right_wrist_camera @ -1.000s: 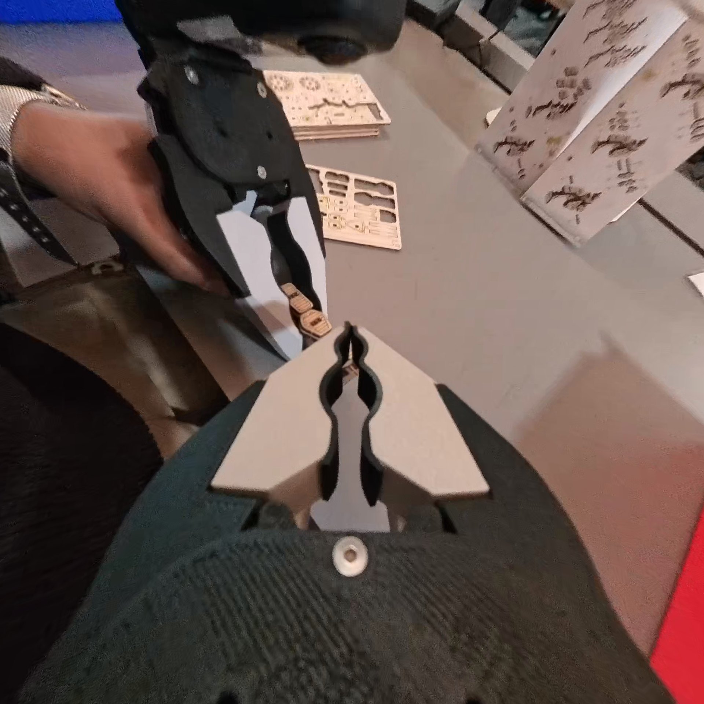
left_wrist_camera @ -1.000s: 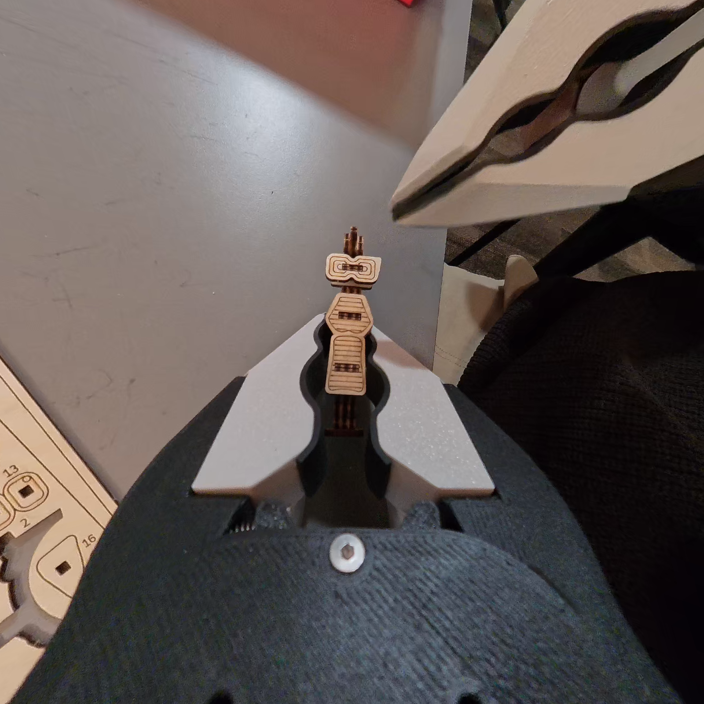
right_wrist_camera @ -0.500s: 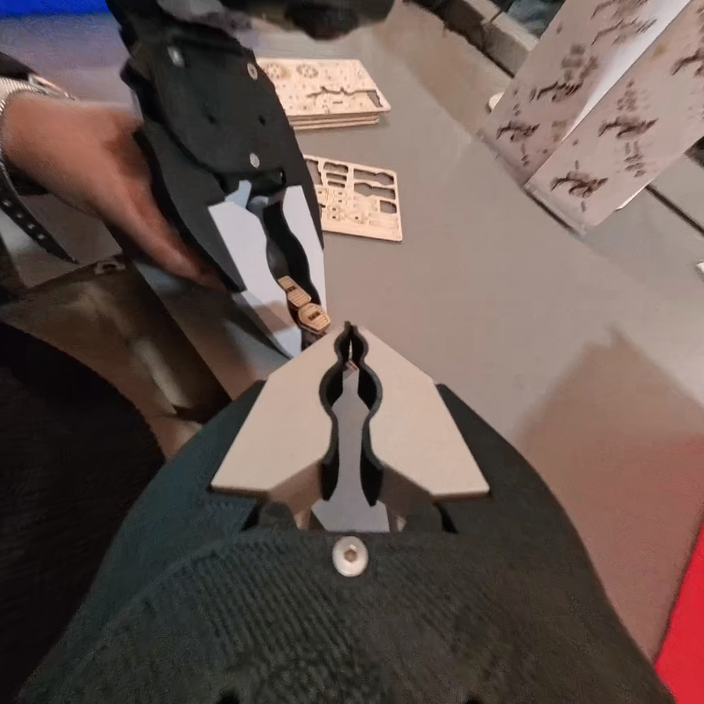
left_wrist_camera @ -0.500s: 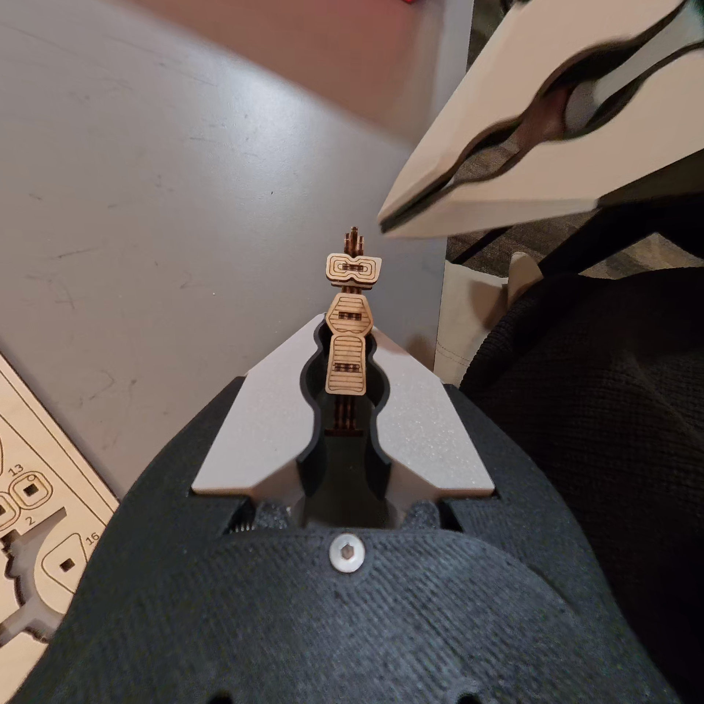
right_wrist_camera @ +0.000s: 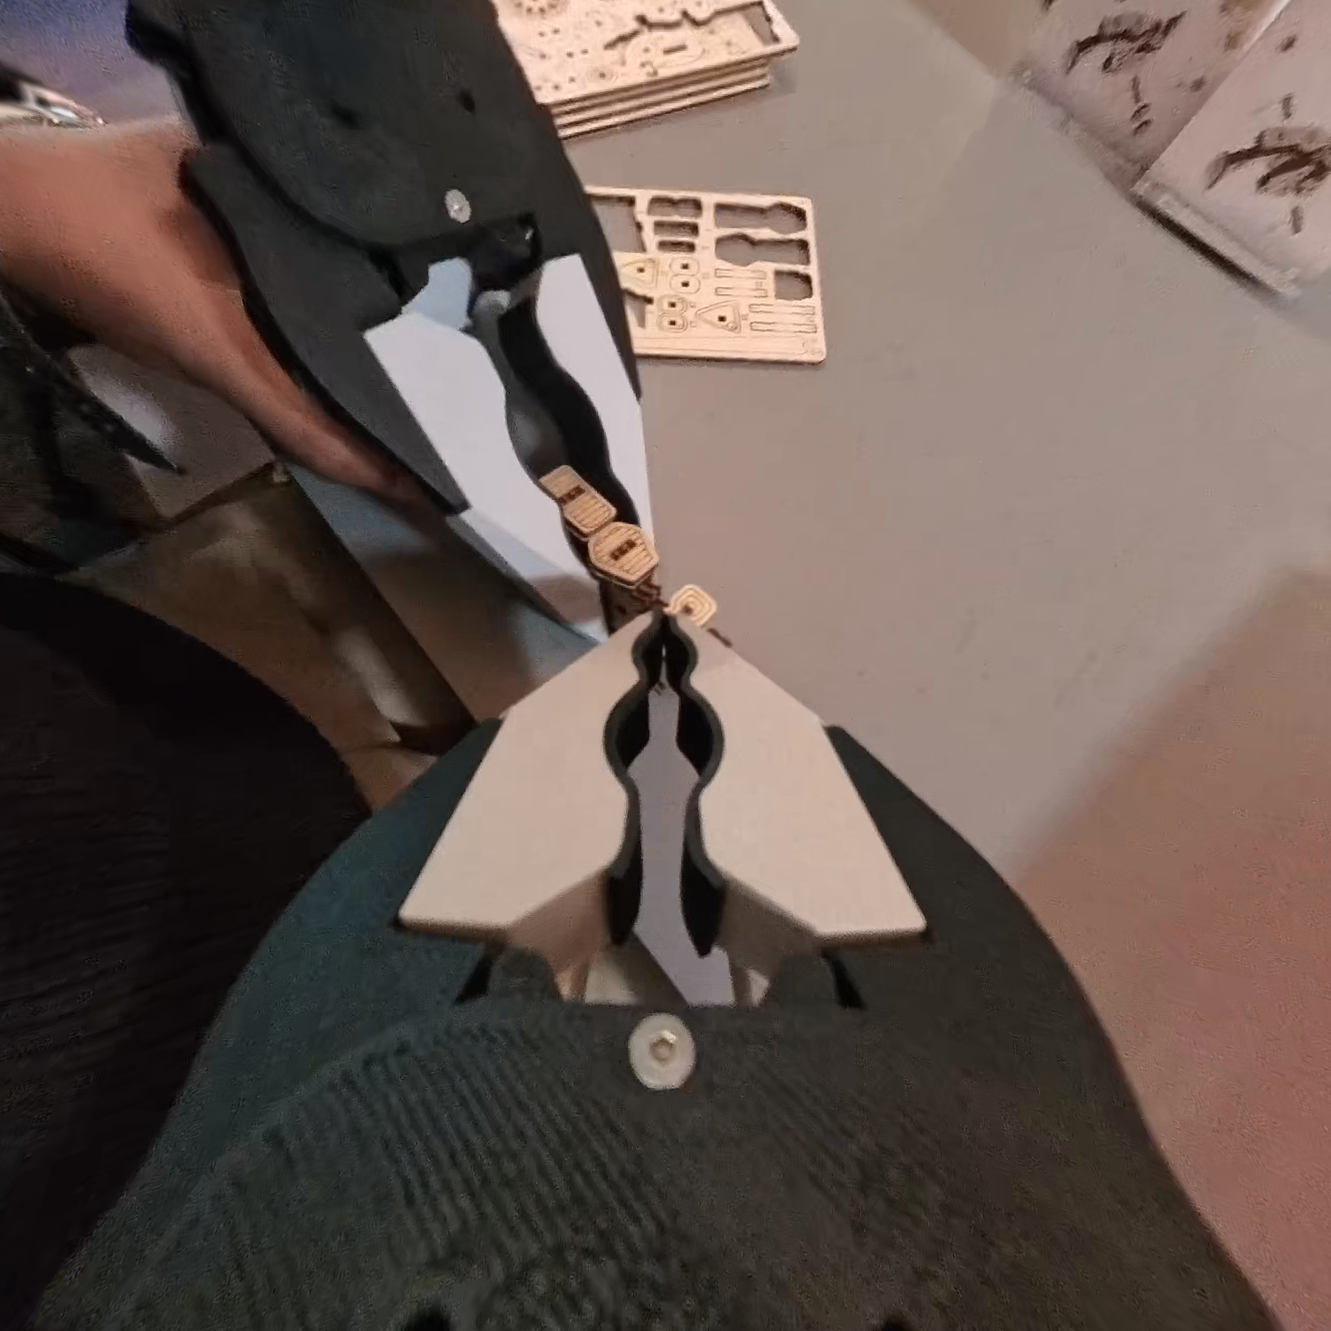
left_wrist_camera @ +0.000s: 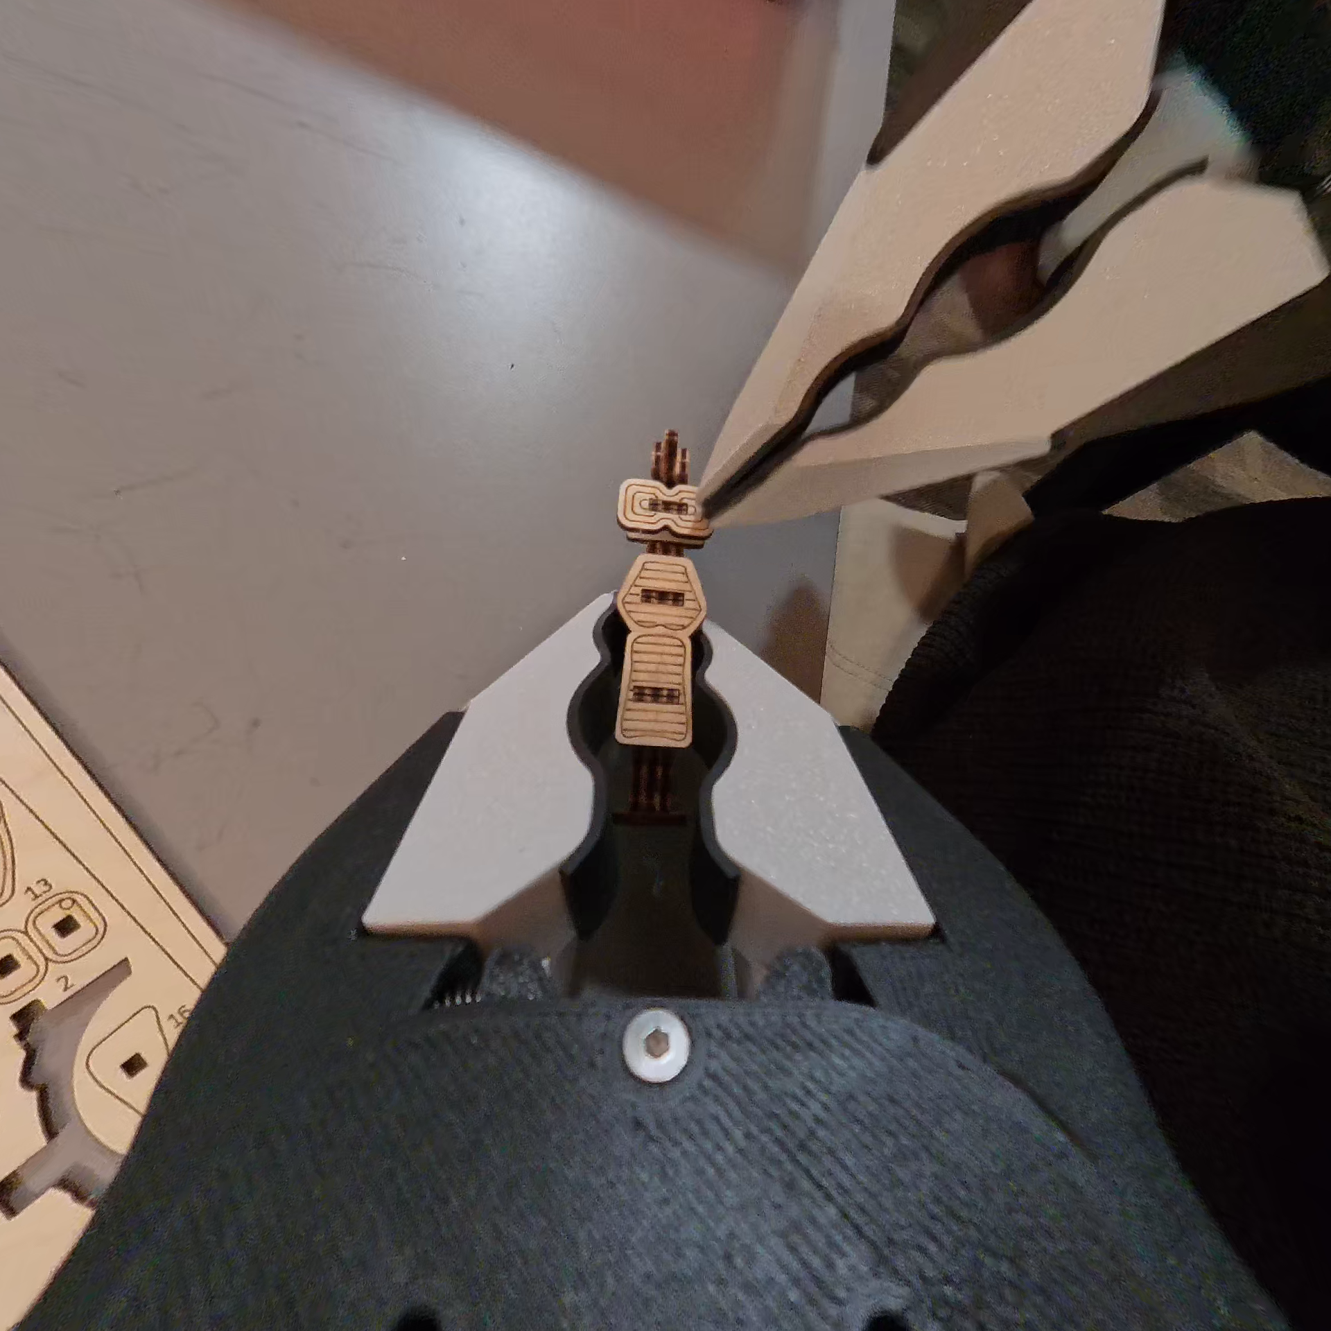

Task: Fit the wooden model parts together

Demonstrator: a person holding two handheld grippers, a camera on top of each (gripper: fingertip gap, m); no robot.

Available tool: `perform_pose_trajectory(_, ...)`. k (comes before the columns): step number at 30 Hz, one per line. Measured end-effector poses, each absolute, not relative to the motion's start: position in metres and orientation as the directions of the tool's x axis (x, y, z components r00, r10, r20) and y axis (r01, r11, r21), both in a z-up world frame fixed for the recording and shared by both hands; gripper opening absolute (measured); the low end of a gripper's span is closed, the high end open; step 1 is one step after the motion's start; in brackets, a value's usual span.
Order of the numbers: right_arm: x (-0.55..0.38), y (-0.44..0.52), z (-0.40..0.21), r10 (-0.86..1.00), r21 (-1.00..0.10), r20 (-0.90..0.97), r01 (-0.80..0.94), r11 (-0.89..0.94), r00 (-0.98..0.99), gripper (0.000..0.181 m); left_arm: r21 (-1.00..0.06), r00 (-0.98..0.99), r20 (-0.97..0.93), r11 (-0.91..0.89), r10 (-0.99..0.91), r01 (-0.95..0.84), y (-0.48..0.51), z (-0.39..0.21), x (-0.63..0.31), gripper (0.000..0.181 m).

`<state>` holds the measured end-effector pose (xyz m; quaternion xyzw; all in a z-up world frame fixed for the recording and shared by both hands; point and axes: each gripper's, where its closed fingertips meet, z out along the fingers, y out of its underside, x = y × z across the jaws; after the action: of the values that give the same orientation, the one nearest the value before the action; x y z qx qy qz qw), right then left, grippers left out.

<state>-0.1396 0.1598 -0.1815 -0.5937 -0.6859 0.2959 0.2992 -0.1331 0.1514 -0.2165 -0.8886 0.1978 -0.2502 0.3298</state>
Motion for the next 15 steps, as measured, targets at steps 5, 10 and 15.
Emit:
perform_pose_trajectory(5, -0.145, 0.164, -0.144, 0.979, -0.846, 0.185, 0.494, 0.201, -0.081, 0.000, -0.687, 0.799, 0.303, -0.700, -0.519, -0.195, 0.151, -0.216, -0.133, 0.014)
perform_pose_trajectory(10, -0.144, 0.163, -0.182, 0.985, -0.764, 0.141, 0.622, 0.171, -0.097, 0.000, -0.685, 0.803, 0.301, -0.703, -0.513, -0.192, 0.152, -0.217, -0.134, 0.015)
perform_pose_trajectory(15, -0.144, 0.167, -0.154, 0.986, -0.832, 0.150, 0.529, 0.165, -0.072, 0.000, -0.686, 0.798, 0.303, -0.700, -0.520, -0.196, 0.151, -0.216, -0.133, 0.014)
